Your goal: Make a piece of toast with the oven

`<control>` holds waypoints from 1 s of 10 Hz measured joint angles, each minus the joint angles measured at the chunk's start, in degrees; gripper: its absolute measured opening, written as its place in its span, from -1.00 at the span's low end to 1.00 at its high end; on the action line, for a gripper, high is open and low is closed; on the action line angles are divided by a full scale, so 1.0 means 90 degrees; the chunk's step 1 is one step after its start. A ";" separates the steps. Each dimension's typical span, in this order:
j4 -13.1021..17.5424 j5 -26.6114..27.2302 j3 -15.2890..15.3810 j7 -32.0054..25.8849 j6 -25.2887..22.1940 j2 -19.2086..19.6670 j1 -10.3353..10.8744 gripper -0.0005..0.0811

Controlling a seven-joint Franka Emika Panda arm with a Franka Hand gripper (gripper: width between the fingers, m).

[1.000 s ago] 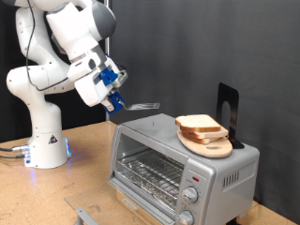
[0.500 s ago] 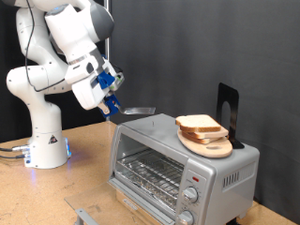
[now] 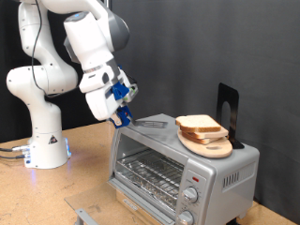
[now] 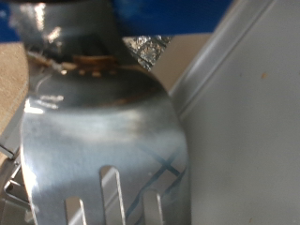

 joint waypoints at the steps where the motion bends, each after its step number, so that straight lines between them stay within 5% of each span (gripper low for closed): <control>1: 0.0091 0.0000 0.0062 0.0013 0.0040 0.0143 0.0000 0.10; 10: 0.0649 0.0558 0.0202 -0.0292 0.0127 0.0415 0.0034 0.10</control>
